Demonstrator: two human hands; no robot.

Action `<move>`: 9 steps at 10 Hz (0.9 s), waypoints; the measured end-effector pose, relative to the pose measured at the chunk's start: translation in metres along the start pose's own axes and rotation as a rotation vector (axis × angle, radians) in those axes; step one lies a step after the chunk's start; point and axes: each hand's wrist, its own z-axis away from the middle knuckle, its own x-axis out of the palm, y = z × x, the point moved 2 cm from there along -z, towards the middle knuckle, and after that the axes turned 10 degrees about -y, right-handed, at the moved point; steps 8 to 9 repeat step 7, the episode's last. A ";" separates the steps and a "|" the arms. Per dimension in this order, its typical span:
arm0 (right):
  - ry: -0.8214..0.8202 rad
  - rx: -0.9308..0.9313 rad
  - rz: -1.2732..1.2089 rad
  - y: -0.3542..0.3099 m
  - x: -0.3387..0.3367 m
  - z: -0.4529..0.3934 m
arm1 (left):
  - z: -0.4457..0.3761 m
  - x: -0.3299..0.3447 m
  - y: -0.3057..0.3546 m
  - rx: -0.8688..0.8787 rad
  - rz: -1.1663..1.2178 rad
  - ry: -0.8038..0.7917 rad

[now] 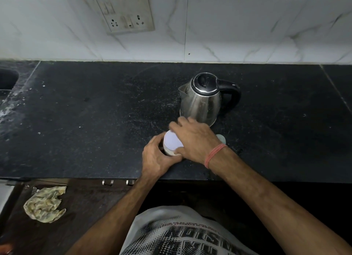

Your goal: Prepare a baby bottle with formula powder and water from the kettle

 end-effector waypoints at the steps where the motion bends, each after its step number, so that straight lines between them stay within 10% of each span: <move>1: -0.097 -0.098 -0.066 0.001 0.017 -0.008 | 0.001 0.002 -0.001 -0.022 0.010 0.010; 9: 0.167 0.069 -0.275 0.028 0.035 0.013 | 0.013 -0.016 0.010 0.185 -0.206 -0.046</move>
